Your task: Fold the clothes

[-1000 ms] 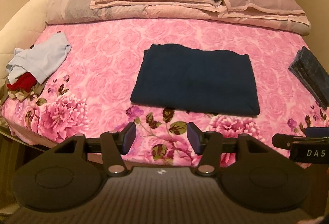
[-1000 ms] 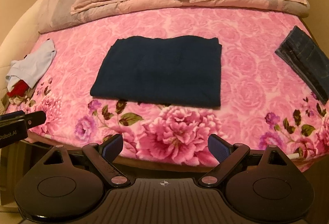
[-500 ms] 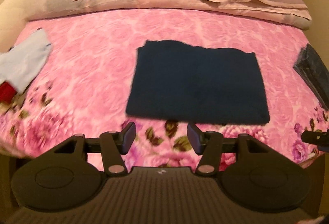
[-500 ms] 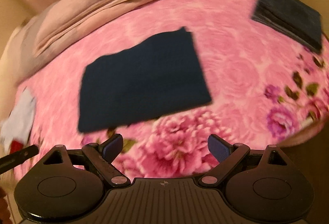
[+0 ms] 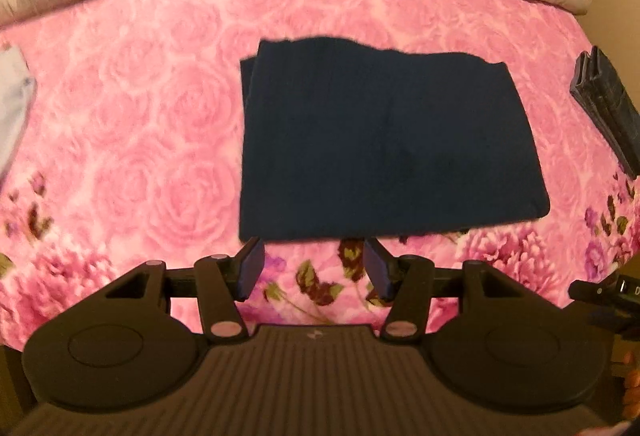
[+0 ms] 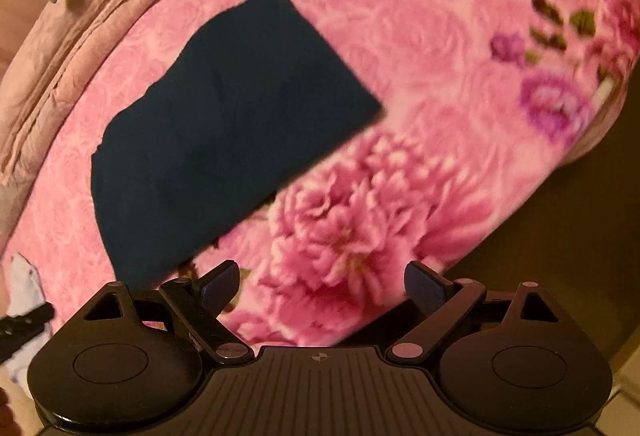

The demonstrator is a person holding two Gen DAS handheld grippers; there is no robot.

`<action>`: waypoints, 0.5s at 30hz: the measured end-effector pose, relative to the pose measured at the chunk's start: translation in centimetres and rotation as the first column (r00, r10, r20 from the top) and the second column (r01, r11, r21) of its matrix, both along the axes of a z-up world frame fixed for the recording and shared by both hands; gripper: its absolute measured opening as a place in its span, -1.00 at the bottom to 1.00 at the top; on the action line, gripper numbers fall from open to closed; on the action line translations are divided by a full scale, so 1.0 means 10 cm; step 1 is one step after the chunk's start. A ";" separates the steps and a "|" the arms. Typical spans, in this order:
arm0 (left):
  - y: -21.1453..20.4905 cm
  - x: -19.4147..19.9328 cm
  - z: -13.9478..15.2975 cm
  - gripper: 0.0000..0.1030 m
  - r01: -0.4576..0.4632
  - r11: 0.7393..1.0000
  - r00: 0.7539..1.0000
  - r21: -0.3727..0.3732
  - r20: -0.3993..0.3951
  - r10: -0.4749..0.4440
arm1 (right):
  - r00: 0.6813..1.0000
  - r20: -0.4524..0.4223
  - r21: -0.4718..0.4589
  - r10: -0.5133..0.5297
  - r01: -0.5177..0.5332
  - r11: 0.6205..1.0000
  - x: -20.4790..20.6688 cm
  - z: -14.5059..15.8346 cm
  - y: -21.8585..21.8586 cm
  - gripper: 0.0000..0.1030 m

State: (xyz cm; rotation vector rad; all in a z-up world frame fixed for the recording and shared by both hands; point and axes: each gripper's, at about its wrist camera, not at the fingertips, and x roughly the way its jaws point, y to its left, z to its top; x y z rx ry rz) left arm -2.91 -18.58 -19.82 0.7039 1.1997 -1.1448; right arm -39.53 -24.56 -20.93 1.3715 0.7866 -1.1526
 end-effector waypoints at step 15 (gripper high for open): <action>0.52 0.57 -1.34 -0.02 -0.539 0.842 0.788 0.015 -0.346 0.510 | 0.885 0.314 -0.041 -0.343 0.373 0.927 -0.65 -1.16 -0.26 0.78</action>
